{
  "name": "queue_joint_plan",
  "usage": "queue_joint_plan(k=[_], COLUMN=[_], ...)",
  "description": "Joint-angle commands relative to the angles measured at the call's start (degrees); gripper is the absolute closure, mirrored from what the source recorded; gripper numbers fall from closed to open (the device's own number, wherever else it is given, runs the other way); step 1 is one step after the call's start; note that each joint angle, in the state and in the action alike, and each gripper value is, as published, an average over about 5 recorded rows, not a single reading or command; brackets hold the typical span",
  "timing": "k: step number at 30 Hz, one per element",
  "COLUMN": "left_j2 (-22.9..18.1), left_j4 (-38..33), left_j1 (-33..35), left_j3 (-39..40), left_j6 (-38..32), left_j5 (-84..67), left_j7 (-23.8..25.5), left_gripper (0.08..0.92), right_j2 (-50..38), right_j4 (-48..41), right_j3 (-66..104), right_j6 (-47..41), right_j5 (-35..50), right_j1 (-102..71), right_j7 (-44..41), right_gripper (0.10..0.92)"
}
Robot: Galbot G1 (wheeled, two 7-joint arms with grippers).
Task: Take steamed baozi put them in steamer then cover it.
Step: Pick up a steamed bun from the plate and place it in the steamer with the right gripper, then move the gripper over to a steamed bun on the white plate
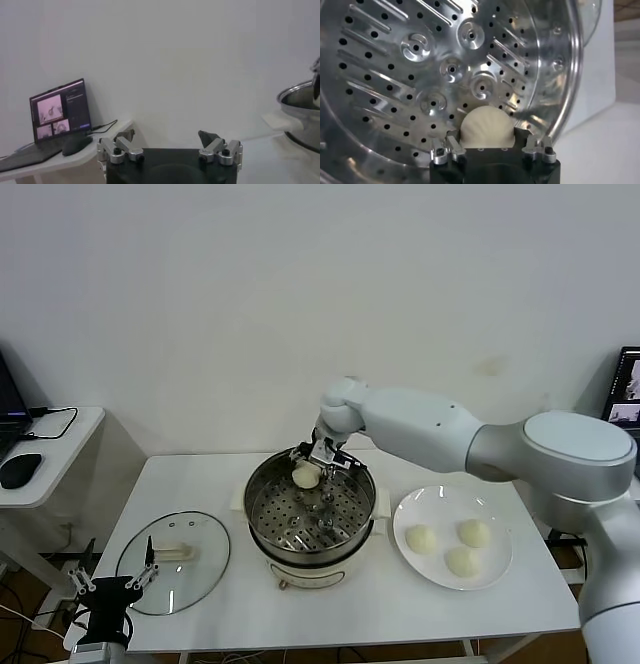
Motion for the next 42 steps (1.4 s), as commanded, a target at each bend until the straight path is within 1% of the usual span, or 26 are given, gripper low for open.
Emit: queue_joint_plan(k=[1, 3, 6, 9, 12, 16, 18, 22, 27, 33, 42], left_j2=[0.0, -0.2, -0.2, -0.1, 0.2, 0.7, 0.9, 1.2, 1.3, 1.0, 1.3], left_j4=[-0.1, -0.2, -0.4, -0.8, -1.1, -1.4, -1.6, -1.8, -2.0, -1.9, -1.7], left_j1=[0.0, 0.1, 0.2, 0.3, 0.4, 0.2, 0.1, -0.1, -0.3, -0.4, 0.3], left_j3=[0.0, 0.0, 0.0, -0.1, -0.2, -0.2, -0.2, -0.1, 0.1, 0.3, -0.3], left_j6=[0.0, 0.1, 0.1, 0.2, 0.4, 0.6, 0.7, 1.0, 1.3, 1.4, 1.5], left_j5=[0.0, 0.0, 0.0, 0.0, 0.0, -0.1, -0.1, -0.1, 0.0, 0.4, 0.6], left_j7=[0.0, 0.0, 0.0, 0.0, 0.1, 0.2, 0.2, 0.4, 0.5, 0.6, 0.6], left_gripper=[0.177, 0.177, 0.177, 0.177, 0.177, 0.177, 0.177, 0.177, 0.177, 0.177, 0.177], right_j2=[0.1, -1.8, -6.8, -13.6, -21.3, -30.3, -34.5, -42.7, -48.4, -49.1, -44.2], right_j4=[0.2, 3.4, 11.7, 20.1, 27.0, 32.7, 34.3, 34.9, 33.1, 30.4, 26.6], right_j3=[-0.1, 0.1, 0.1, -0.2, 0.2, 1.4, 2.0, 4.8, 7.5, 11.8, 18.1], right_j6=[0.7, -4.3, -16.4, -27.9, -37.3, -43.2, -44.5, -44.6, -42.8, -41.3, -41.3], right_j5=[1.7, 5.8, 14.0, 21.0, 24.9, 26.5, 25.5, 20.4, 14.7, 11.1, 8.3], right_j1=[0.9, 3.6, 8.5, 12.4, 14.9, 15.1, 14.1, 9.3, 2.6, -6.6, -18.0], right_j7=[-0.2, -2.1, -5.4, -7.8, -9.0, -9.9, -10.2, -10.3, -10.9, -10.9, -9.6], right_gripper=[0.215, 0.206, 0.203, 0.203, 0.203, 0.203, 0.203, 0.203, 0.203, 0.203, 0.203])
